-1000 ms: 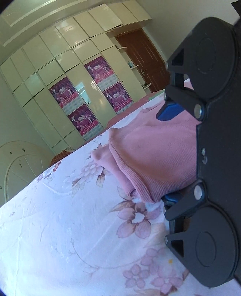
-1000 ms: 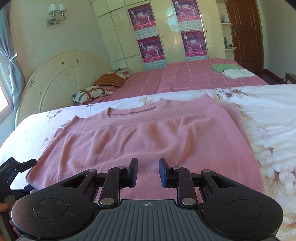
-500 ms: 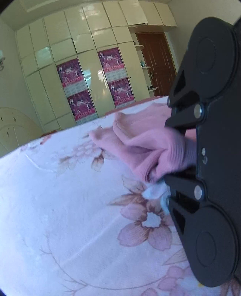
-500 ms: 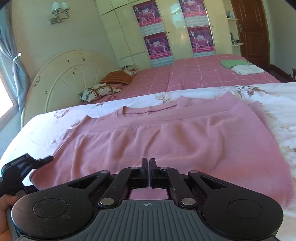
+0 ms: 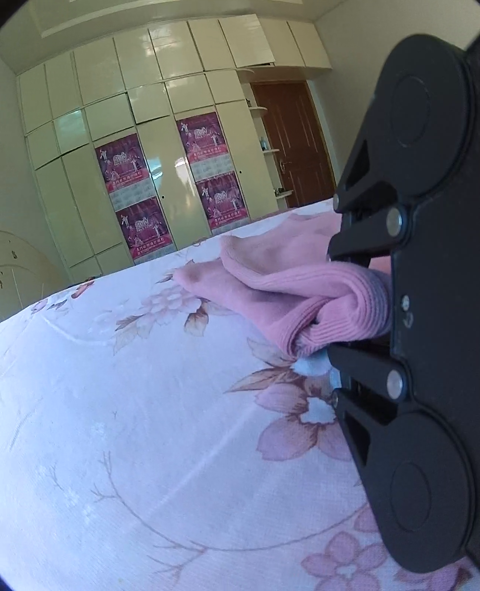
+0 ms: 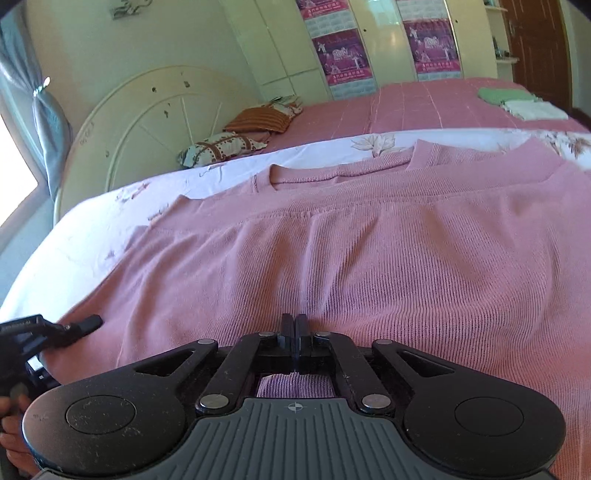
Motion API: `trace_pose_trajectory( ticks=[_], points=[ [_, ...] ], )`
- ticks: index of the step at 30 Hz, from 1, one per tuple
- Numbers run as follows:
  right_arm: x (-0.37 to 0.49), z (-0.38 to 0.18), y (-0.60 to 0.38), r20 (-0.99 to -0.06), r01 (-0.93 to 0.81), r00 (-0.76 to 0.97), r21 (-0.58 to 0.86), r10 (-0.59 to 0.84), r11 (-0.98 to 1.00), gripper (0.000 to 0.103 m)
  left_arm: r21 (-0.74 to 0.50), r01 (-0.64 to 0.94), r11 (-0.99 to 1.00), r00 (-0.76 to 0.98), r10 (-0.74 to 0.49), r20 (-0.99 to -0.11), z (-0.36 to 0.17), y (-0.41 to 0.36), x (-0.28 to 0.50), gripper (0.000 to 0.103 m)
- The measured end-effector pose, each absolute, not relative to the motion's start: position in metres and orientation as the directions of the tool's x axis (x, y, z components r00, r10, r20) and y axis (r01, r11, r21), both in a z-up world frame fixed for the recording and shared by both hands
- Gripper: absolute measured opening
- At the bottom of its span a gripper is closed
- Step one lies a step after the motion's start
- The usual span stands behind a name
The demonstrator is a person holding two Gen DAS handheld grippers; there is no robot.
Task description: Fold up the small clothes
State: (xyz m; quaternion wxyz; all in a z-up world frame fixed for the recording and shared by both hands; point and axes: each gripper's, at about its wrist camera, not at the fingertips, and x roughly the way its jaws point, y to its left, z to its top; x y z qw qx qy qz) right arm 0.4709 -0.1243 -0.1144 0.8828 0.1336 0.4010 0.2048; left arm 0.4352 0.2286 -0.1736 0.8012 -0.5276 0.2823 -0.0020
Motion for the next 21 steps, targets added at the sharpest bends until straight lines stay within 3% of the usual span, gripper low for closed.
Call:
trace_pose_trajectory(
  ticks=[2, 7, 12, 17, 20, 21],
  points=[
    [0.469, -0.115, -0.129, -0.643, -0.262, 0.594, 0.415, 0.484, 0.871, 0.0, -0.826, -0.302, 0.476, 0.833, -0.29, -0.472, -0.164, 0.223, 0.438, 0.008],
    [0.472, -0.118, -0.141, -0.614, -0.248, 0.582, 0.49, 0.533, 0.836, 0.0, -0.761, -0.113, 0.639, 0.857, -0.325, -0.401, -0.084, 0.173, 0.444, 0.008],
    [0.475, -0.119, -0.191, -0.515, -0.11, 0.609, 0.698, 0.603, 0.707, 0.0, -0.563, 0.074, 0.823, 0.79, -0.393, -0.47, -0.02, 0.056, 0.478, 0.008],
    [0.451, -0.1, -0.307, -0.383, 0.017, 0.756, 0.823, 0.531, 0.568, 0.0, -0.41, 0.249, 0.877, 0.672, -0.461, -0.579, -0.041, -0.072, 0.493, 0.009],
    [0.44, -0.094, -0.368, -0.377, 0.044, 0.766, 0.839, 0.52, 0.542, 0.0, -0.369, 0.31, 0.876, 0.546, -0.482, -0.685, -0.077, -0.134, 0.496, 0.018],
    [0.437, -0.091, -0.382, -0.384, 0.045, 0.763, 0.834, 0.519, 0.551, 0.0, -0.378, 0.34, 0.861, 0.528, -0.507, -0.681, -0.081, -0.147, 0.487, 0.032]
  ],
)
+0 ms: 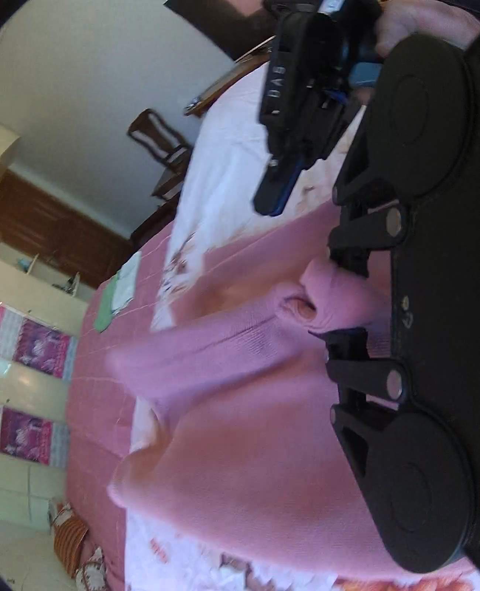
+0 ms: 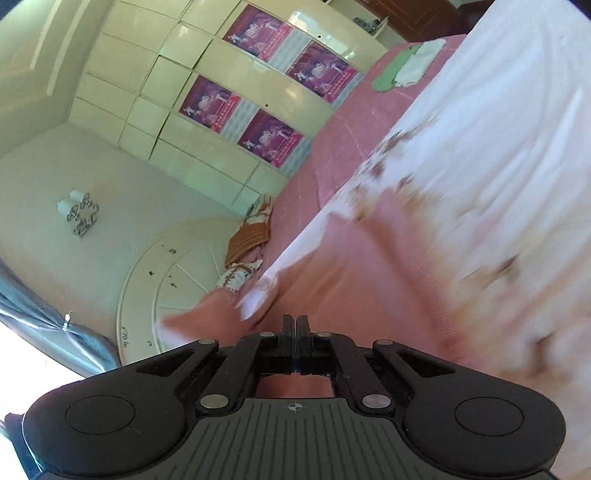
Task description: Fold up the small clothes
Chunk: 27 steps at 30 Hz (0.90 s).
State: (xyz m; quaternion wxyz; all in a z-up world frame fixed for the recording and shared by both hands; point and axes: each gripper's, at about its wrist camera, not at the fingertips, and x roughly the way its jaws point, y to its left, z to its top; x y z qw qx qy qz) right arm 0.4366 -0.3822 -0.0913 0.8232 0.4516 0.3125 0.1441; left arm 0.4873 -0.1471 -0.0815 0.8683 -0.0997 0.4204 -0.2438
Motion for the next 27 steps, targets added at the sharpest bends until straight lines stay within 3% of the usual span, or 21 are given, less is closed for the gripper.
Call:
trace_pose_trajectory(
  ticks=[1, 2, 3, 4, 6, 8, 10, 14, 20, 27],
  points=[
    [0.432, -0.089, -0.393, -0.4, 0.049, 0.758, 0.822, 0.515, 0.567, 0.013, -0.394, 0.378, 0.838, 0.535, -0.545, -0.646, -0.08, -0.151, 0.477, 0.048],
    [0.428, -0.087, -0.401, -0.415, 0.056, 0.756, 0.811, 0.506, 0.582, 0.03, -0.398, 0.395, 0.828, 0.555, -0.56, -0.615, -0.076, -0.149, 0.466, 0.056],
    [0.425, -0.085, -0.41, -0.424, 0.063, 0.763, 0.8, 0.488, 0.596, 0.071, -0.397, 0.384, 0.834, 0.584, -0.552, -0.595, -0.074, -0.14, 0.457, 0.064],
    [0.419, -0.083, -0.416, -0.406, 0.045, 0.772, 0.802, 0.488, 0.596, 0.077, -0.4, 0.353, 0.846, 0.614, -0.532, -0.582, -0.07, -0.126, 0.45, 0.064],
    [0.413, -0.083, -0.42, -0.374, 0.006, 0.76, 0.821, 0.531, 0.571, 0.075, -0.408, 0.263, 0.874, 0.685, -0.467, -0.56, -0.064, -0.085, 0.447, 0.063],
    [0.413, -0.085, -0.414, -0.355, -0.022, 0.735, 0.839, 0.578, 0.544, 0.061, -0.354, 0.16, 0.922, 0.737, -0.35, -0.578, -0.064, -0.048, 0.451, 0.062],
    [0.418, -0.088, -0.4, -0.356, -0.044, 0.698, 0.844, 0.622, 0.534, 0.058, -0.339, 0.068, 0.938, 0.733, -0.277, -0.622, -0.074, -0.015, 0.461, 0.061],
    [0.433, -0.099, -0.366, -0.398, -0.05, 0.641, 0.832, 0.656, 0.553, 0.058, -0.361, 0.018, 0.932, 0.648, -0.286, -0.706, -0.1, 0.012, 0.48, 0.06],
    [0.444, -0.113, -0.338, -0.496, -0.039, 0.581, 0.774, 0.645, 0.632, 0.058, -0.379, 0.008, 0.925, 0.679, -0.283, -0.677, -0.111, 0.014, 0.468, 0.063],
    [0.441, -0.1, -0.314, -0.54, -0.12, 0.582, 0.682, 0.608, 0.721, 0.057, -0.395, 0.045, 0.918, 0.684, -0.316, -0.658, -0.115, 0.018, 0.469, 0.064]
  ],
)
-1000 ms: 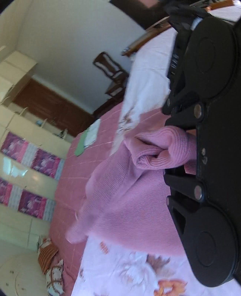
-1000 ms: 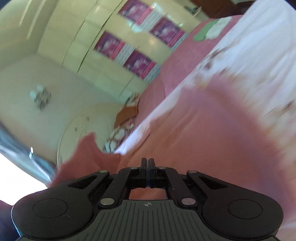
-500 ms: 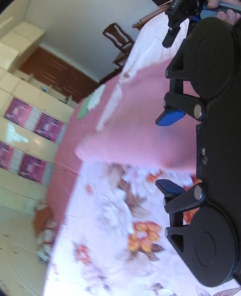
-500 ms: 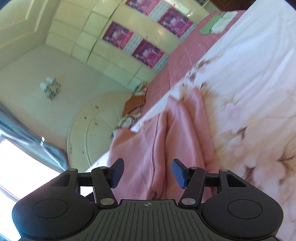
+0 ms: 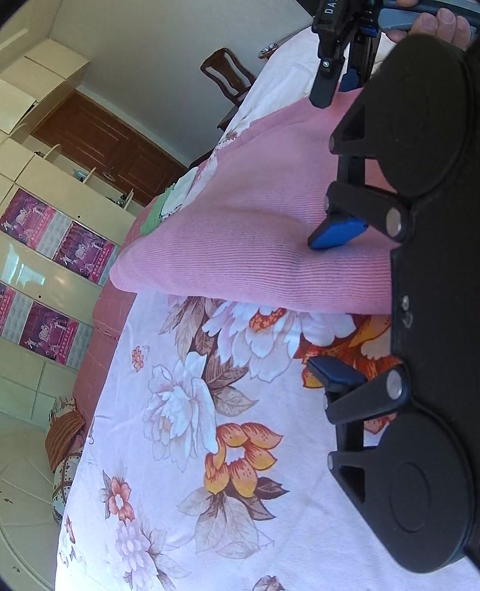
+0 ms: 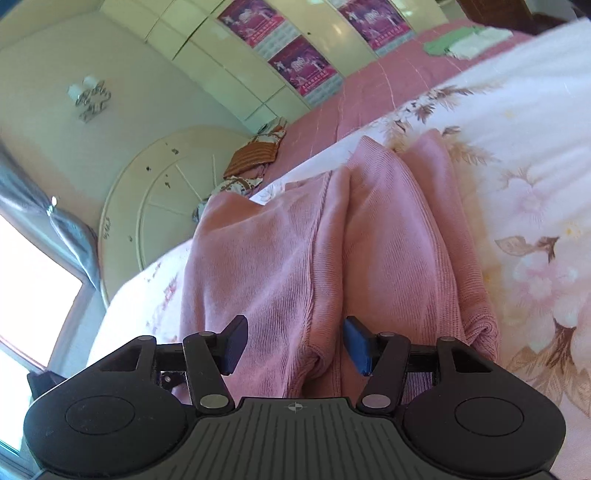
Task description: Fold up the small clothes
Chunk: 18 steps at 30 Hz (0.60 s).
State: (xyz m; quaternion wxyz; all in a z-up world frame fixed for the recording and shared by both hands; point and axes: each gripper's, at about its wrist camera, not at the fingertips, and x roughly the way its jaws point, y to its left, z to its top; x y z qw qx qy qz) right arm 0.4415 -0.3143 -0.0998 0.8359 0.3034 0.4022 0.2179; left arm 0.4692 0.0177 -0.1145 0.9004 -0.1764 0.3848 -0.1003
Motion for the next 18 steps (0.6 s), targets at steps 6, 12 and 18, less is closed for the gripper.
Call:
trace_pose_trajectory(
  ticks=[6, 12, 18],
  points=[
    [0.445, -0.099, -0.297, -0.556, -0.128, 0.549, 0.681, 0.624, 0.721, 0.057, -0.41, 0.051, 0.911, 0.678, -0.333, -0.655, -0.115, 0.021, 0.471, 0.064],
    [0.469, -0.108, -0.299, -0.584, -0.056, 0.54, 0.694, 0.606, 0.718, 0.057, -0.411, 0.025, 0.911, 0.711, -0.305, -0.634, -0.084, 0.031, 0.489, 0.057],
    [0.474, -0.097, -0.265, -0.663, -0.17, 0.545, 0.513, 0.514, 0.841, 0.012, -0.337, 0.062, 0.939, 0.65, -0.295, -0.701, -0.096, 0.019, 0.528, 0.069]
  ],
)
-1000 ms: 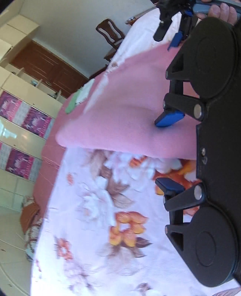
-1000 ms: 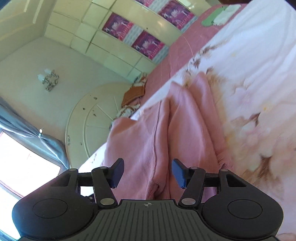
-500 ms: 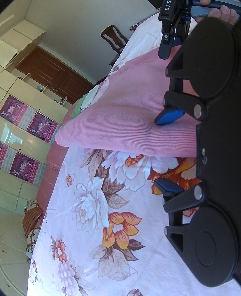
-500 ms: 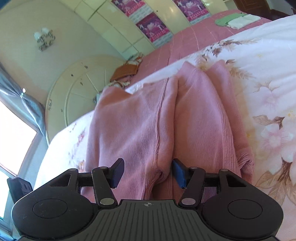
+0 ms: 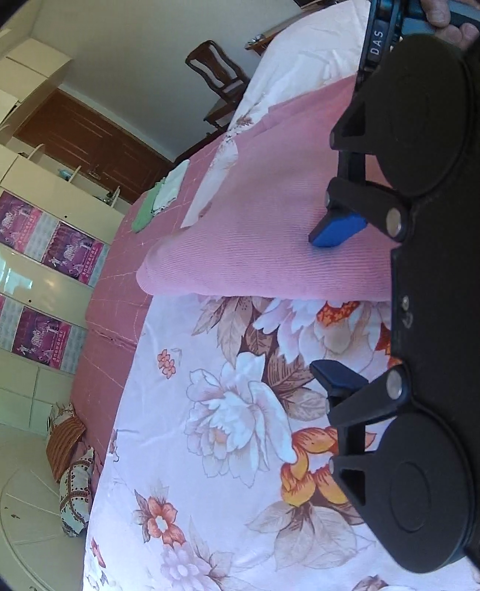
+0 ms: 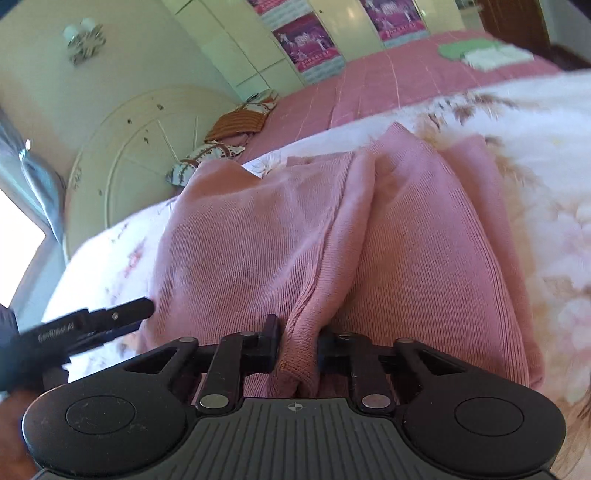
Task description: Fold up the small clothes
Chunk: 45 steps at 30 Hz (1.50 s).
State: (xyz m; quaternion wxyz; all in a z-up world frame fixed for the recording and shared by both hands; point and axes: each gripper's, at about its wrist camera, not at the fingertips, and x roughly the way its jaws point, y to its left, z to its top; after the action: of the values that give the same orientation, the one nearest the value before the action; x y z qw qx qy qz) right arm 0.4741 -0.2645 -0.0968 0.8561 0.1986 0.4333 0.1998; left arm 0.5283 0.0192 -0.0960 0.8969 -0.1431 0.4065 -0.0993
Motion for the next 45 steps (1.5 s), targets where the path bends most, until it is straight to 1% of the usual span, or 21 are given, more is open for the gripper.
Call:
trace_pose_trajectory(
  ticks=[2, 4, 6, 9, 12, 14, 16, 18, 21, 22, 24, 27, 29, 30, 31, 32, 34, 35, 41, 42, 45],
  points=[
    [0.471, -0.087, -0.251, -0.682, -0.224, 0.578, 0.396, 0.449, 0.89, 0.01, -0.325, 0.069, 0.943, 0.656, -0.289, -0.698, -0.092, 0.015, 0.529, 0.065],
    [0.464, -0.07, -0.236, -0.667, -0.3, 0.633, 0.259, 0.394, 0.918, 0.009, -0.325, 0.09, 0.941, 0.674, -0.298, -0.676, -0.082, 0.01, 0.526, 0.056],
    [0.457, -0.051, -0.233, -0.629, -0.349, 0.68, 0.172, 0.375, 0.921, 0.009, -0.334, 0.106, 0.937, 0.676, -0.314, -0.666, -0.077, 0.001, 0.526, 0.056],
    [0.447, -0.028, -0.245, -0.585, -0.368, 0.724, 0.123, 0.367, 0.922, 0.009, -0.298, 0.165, 0.94, 0.661, -0.33, -0.674, -0.073, -0.024, 0.53, 0.057],
    [0.438, -0.034, -0.276, -0.602, -0.316, 0.735, 0.104, 0.312, 0.943, 0.009, -0.242, 0.199, 0.95, 0.62, -0.313, -0.72, -0.085, -0.05, 0.536, 0.065],
    [0.448, -0.069, -0.295, -0.687, -0.247, 0.674, 0.135, 0.271, 0.959, 0.009, -0.247, 0.194, 0.949, 0.606, -0.314, -0.731, -0.099, -0.059, 0.537, 0.065],
    [0.454, -0.095, -0.309, -0.719, -0.22, 0.616, 0.235, 0.322, 0.947, 0.009, -0.259, 0.183, 0.948, 0.613, -0.316, -0.724, -0.1, -0.056, 0.536, 0.066],
    [0.451, -0.094, -0.318, -0.687, -0.207, 0.633, 0.294, 0.357, 0.933, 0.01, -0.259, 0.183, 0.948, 0.612, -0.316, -0.725, -0.1, -0.052, 0.535, 0.067],
    [0.454, -0.09, -0.328, -0.651, -0.194, 0.645, 0.367, 0.4, 0.91, 0.012, -0.272, 0.202, 0.941, 0.634, -0.338, -0.695, -0.088, -0.046, 0.536, 0.061],
    [0.455, -0.089, -0.332, -0.637, -0.19, 0.654, 0.385, 0.409, 0.903, 0.023, -0.274, 0.206, 0.939, 0.655, -0.34, -0.675, -0.084, -0.043, 0.537, 0.061],
    [0.459, -0.082, -0.344, -0.59, -0.172, 0.694, 0.422, 0.413, 0.89, 0.034, -0.309, 0.191, 0.932, 0.676, -0.353, -0.647, -0.08, -0.033, 0.545, 0.061],
    [0.479, -0.086, -0.351, -0.596, -0.133, 0.693, 0.448, 0.406, 0.884, 0.034, -0.318, 0.147, 0.937, 0.676, -0.33, -0.659, -0.083, -0.026, 0.564, 0.062],
    [0.491, -0.09, -0.349, -0.604, -0.132, 0.681, 0.455, 0.414, 0.881, 0.034, -0.318, 0.138, 0.938, 0.655, -0.327, -0.681, -0.089, -0.026, 0.573, 0.066],
    [0.495, -0.092, -0.347, -0.608, -0.136, 0.675, 0.454, 0.418, 0.88, 0.034, -0.313, 0.137, 0.94, 0.648, -0.324, -0.689, -0.092, -0.027, 0.575, 0.067],
    [0.497, -0.092, -0.345, -0.606, -0.142, 0.681, 0.442, 0.412, 0.886, 0.015, -0.305, 0.141, 0.942, 0.643, -0.321, -0.695, -0.093, -0.028, 0.575, 0.067],
    [0.495, -0.092, -0.341, -0.607, -0.161, 0.684, 0.414, 0.404, 0.896, 0.01, -0.301, 0.143, 0.943, 0.642, -0.32, -0.696, -0.093, -0.029, 0.575, 0.067],
    [0.489, -0.089, -0.338, -0.609, -0.181, 0.701, 0.351, 0.371, 0.919, 0.009, -0.311, 0.151, 0.938, 0.642, -0.332, -0.691, -0.09, -0.032, 0.573, 0.058],
    [0.485, -0.088, -0.339, -0.604, -0.186, 0.709, 0.337, 0.363, 0.923, 0.009, -0.318, 0.162, 0.934, 0.641, -0.344, -0.686, -0.09, -0.034, 0.573, 0.056],
    [0.475, -0.093, -0.347, -0.627, -0.177, 0.7, 0.311, 0.342, 0.934, 0.006, -0.36, 0.187, 0.914, 0.621, -0.394, -0.678, -0.099, -0.047, 0.581, 0.056],
    [0.472, -0.092, -0.346, -0.629, -0.177, 0.702, 0.3, 0.334, 0.937, 0.006, -0.359, 0.192, 0.914, 0.619, -0.396, -0.678, -0.099, -0.048, 0.582, 0.057],
    [0.463, -0.094, -0.349, -0.632, -0.161, 0.703, 0.304, 0.326, 0.939, 0.006, -0.271, 0.198, 0.942, 0.624, -0.334, -0.706, -0.105, -0.057, 0.584, 0.075]
  ],
)
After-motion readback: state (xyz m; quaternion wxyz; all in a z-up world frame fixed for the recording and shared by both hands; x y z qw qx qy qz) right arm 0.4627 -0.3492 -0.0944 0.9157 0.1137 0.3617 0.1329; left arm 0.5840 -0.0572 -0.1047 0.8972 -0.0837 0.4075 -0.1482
